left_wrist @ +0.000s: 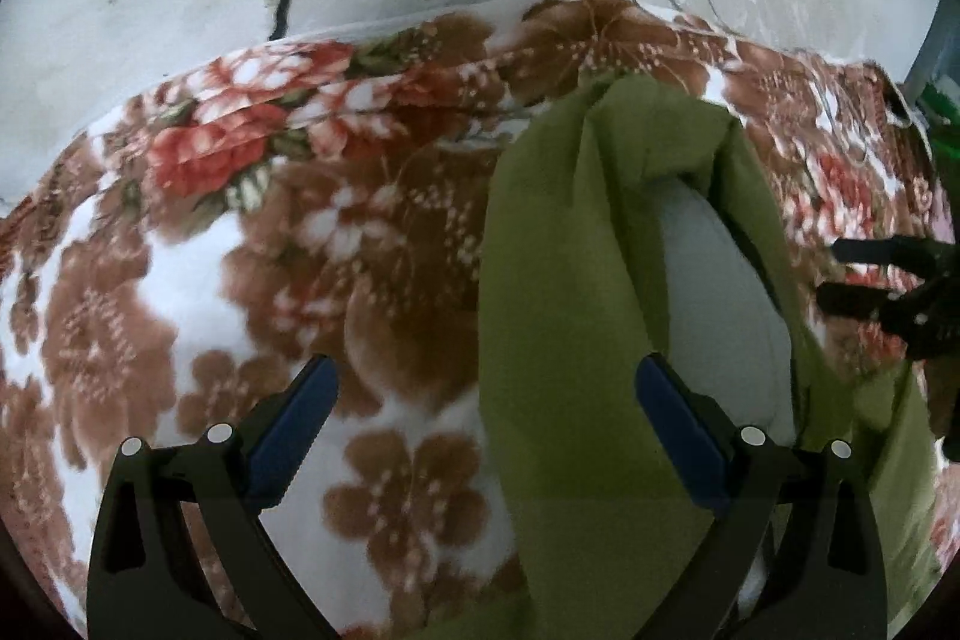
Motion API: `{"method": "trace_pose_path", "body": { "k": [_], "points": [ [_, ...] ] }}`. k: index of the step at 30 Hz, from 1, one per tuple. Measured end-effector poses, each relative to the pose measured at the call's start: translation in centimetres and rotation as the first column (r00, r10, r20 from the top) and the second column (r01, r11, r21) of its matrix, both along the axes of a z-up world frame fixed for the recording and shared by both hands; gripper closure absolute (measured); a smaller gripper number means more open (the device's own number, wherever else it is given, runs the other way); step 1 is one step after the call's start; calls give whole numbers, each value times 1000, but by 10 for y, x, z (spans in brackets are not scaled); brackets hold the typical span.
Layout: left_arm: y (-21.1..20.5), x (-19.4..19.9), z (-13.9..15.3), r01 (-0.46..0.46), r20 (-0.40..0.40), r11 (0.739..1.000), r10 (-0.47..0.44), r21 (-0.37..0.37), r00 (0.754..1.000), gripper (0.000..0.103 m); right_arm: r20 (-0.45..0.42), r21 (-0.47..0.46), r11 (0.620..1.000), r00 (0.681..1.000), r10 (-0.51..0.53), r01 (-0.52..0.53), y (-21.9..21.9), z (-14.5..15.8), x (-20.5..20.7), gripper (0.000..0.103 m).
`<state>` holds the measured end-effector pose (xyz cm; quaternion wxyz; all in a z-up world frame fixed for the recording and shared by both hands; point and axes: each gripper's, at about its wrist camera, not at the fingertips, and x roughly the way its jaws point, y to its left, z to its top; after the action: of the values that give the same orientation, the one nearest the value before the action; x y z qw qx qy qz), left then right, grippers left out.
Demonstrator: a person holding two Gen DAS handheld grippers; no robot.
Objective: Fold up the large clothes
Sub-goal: 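Grasp the hood with the left tool while the right tool grasps the hood too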
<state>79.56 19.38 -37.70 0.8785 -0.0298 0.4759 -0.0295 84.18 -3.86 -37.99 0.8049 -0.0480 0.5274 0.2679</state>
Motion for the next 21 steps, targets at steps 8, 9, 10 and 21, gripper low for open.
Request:
{"method": "trace_pose_path", "body": {
  "k": [8, 9, 10, 21],
  "points": [
    [-10, 43, -14, 63, -9, 993, -65, -101, 998, 10, -48, 49, 999, 999, 21, -19, 21, -20, 33, 5],
    [-10, 46, -17, 70, -19, 990, -73, -122, 997, 22, -58, 69, 997, 998, 26, -22, 22, -22, 35, 10],
    [-11, 50, -21, 74, -38, 988, -80, -136, 996, 33, -78, 91, 996, 997, 28, -21, 22, -25, 36, 14],
    [-23, 51, -28, 152, -57, 973, -164, -173, 985, 98, -60, 47, 996, 995, 81, -78, 29, -32, 30, 97]
  ]
}}
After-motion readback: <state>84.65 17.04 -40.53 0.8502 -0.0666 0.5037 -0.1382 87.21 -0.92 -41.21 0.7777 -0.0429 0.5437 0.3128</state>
